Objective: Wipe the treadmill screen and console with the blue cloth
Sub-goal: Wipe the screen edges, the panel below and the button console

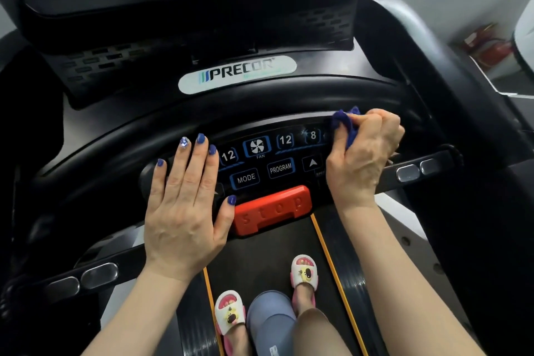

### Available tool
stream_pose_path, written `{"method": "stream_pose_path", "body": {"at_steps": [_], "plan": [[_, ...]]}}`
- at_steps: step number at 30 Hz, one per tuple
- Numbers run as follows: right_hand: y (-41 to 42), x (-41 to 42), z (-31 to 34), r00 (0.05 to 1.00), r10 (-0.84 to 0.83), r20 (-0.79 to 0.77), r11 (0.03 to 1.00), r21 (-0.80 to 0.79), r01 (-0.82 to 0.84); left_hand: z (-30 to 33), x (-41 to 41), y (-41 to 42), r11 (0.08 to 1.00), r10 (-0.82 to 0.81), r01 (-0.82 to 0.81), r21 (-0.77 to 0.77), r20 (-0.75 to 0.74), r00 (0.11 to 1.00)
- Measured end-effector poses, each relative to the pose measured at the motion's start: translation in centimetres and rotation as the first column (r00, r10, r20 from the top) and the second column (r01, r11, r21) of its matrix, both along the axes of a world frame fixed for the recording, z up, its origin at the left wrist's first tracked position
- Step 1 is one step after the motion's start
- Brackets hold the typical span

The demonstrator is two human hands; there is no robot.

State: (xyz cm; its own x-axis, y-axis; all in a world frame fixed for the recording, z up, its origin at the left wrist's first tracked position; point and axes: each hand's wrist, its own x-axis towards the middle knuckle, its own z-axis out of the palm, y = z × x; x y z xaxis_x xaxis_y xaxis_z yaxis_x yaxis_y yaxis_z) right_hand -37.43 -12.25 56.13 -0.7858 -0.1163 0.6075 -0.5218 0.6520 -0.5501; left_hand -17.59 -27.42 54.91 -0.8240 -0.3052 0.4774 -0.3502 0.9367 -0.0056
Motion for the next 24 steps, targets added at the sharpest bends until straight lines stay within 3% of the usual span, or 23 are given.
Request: {"method": "stream_pose_path", "body": {"at_steps": [6,13,24], "plan": [[3.4,3.4,-3.2,0.997,0.082,0.007,0.995,0.051,-0.082,0.0,0.1,0.1,1.0,-0.002,0.002,0.014,0.006,1.0],[3.6,4.5,-1.9,0.988,0.101,0.119,0.993,-0.064,-0.094,0.0,0.1,0.1,1.0,-0.003,0.003,0.028,-0.002,1.0],[0.0,1.6,0.0,0.999,0.034,0.01,0.998,-0.06,-0.033,-0.1,0.1,0.0,1.0,-0.01,0.01,0.021,0.004,1.0]]}}
